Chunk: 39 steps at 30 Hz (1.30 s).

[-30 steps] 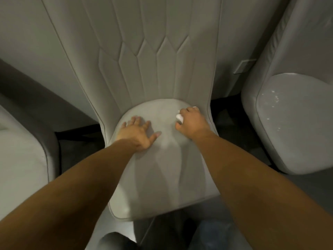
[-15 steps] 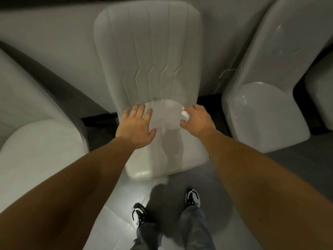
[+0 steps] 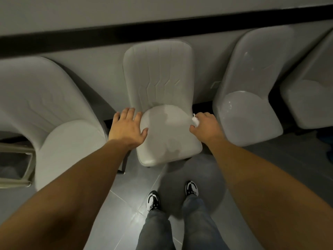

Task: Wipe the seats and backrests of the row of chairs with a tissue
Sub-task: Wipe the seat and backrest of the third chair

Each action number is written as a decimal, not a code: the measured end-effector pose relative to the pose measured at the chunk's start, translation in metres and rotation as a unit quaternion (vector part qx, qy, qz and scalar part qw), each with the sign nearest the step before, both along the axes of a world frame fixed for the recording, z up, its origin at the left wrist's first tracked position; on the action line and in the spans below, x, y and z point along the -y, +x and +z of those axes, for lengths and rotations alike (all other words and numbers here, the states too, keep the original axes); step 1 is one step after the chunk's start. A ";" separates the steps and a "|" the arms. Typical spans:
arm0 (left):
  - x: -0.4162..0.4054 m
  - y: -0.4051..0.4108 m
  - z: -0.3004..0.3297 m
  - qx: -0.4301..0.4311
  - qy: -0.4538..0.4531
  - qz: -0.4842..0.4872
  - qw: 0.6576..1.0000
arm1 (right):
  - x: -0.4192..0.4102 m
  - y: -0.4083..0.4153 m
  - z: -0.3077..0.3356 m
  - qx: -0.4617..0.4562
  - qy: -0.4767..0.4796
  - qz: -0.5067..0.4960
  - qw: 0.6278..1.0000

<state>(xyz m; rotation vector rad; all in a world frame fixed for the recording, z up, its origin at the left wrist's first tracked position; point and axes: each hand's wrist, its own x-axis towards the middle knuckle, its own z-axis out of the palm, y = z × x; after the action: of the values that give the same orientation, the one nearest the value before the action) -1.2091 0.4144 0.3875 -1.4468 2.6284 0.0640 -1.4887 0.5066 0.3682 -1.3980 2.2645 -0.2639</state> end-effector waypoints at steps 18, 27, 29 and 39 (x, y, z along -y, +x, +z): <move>-0.083 -0.225 0.060 -0.008 -0.020 -0.037 0.999 | -0.136 -0.219 0.056 -0.040 -0.007 -0.034 0.999; -0.194 -0.415 0.091 -0.012 -0.032 -0.051 0.998 | -0.209 -0.409 0.069 -0.022 0.002 -0.015 1.000; -0.195 -0.435 0.102 -0.007 -0.038 -0.033 0.999 | -0.209 -0.433 0.072 -0.012 -0.005 -0.011 1.000; -0.166 -0.489 0.099 0.012 -0.026 0.033 0.999 | -0.169 -0.483 0.072 -0.002 -0.017 0.017 1.000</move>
<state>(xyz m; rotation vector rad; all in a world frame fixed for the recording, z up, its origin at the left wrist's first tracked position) -1.6980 0.5807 0.4869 -1.5400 2.5822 -0.0156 -1.9719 0.6756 0.4400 -1.4538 2.2478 -0.2891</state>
